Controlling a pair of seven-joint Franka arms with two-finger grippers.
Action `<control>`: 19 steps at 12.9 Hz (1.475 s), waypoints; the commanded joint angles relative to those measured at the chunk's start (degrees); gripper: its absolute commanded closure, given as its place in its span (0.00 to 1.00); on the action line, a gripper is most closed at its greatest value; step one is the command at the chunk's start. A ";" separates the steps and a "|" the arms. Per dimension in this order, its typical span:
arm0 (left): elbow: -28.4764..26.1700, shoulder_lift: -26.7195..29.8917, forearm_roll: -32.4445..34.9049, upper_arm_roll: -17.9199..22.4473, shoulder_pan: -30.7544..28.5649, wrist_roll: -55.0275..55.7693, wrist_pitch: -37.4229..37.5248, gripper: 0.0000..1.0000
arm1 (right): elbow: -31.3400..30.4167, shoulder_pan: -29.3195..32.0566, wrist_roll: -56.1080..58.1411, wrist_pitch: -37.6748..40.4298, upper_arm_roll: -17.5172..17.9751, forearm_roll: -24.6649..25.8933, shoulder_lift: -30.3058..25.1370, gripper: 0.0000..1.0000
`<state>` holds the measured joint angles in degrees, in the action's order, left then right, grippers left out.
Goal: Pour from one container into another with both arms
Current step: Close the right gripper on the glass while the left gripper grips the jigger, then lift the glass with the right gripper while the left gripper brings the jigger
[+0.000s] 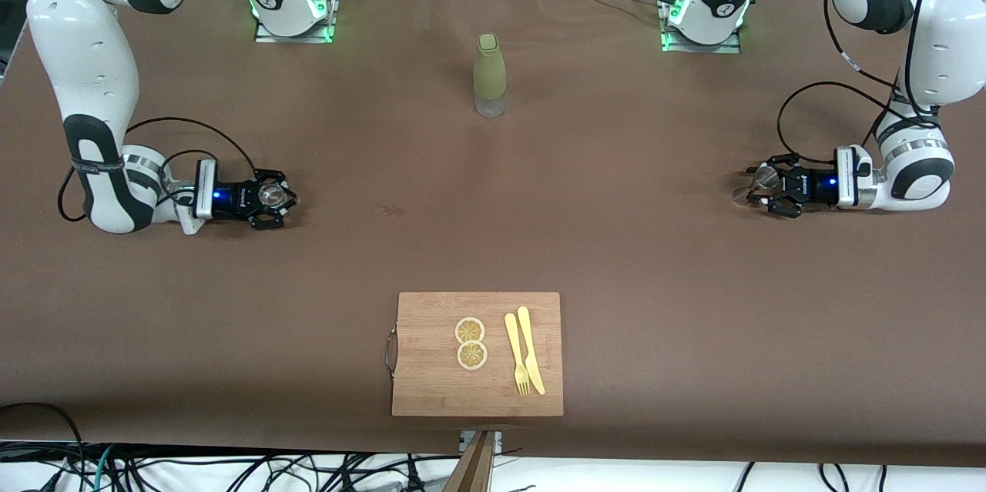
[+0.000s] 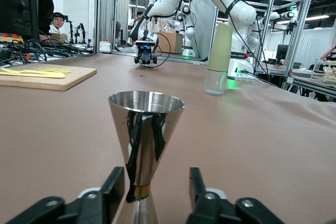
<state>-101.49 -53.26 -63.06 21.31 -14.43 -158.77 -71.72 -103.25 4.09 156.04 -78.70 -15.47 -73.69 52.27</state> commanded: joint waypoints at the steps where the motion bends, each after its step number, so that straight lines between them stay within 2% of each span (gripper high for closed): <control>1: -1.26 -1.05 -1.36 1.19 0.63 -14.44 1.14 0.59 | 4.18 0.04 -0.02 2.23 1.49 0.91 0.99 0.88; 2: -1.26 -1.14 -1.45 1.19 0.63 -15.07 1.14 0.65 | 5.41 -0.13 -1.34 2.32 1.59 0.83 0.99 0.88; 3: -1.08 -1.14 -1.45 1.19 0.72 -14.73 1.14 0.94 | 6.55 -0.39 -3.01 2.58 2.28 0.74 0.82 0.88; 4: -1.17 -1.23 -1.45 1.27 0.64 -13.51 1.06 1.00 | 7.96 -0.40 -4.68 2.93 3.34 0.65 0.55 0.88; 8: -0.64 -0.97 -3.02 1.10 1.33 -11.92 0.79 1.00 | 12.45 -0.75 -11.02 5.04 3.70 0.21 0.46 0.88; 10: -0.55 -0.53 -6.44 0.40 4.92 -8.67 0.71 1.00 | 13.15 -1.01 -11.99 4.96 3.79 0.12 0.37 0.88; 14: -0.29 0.61 -15.66 -4.78 13.35 -3.13 -2.97 1.00 | 13.51 -1.54 -17.34 4.34 3.79 0.38 -2.87 0.88; 15: -0.29 0.97 -18.30 -6.36 15.99 -1.91 -5.77 1.00 | 13.07 -1.54 -18.75 3.82 3.87 0.91 -4.79 0.88; 19: 0.94 1.23 -27.27 -18.74 21.01 4.68 -18.96 1.00 | 10.09 -1.71 -24.29 0.05 4.22 4.94 -12.96 0.88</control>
<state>-100.15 -53.42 -87.67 5.91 5.27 -154.09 -86.46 -89.46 2.44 133.67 -75.72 -11.89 -71.26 44.94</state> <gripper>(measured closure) 0.793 0.846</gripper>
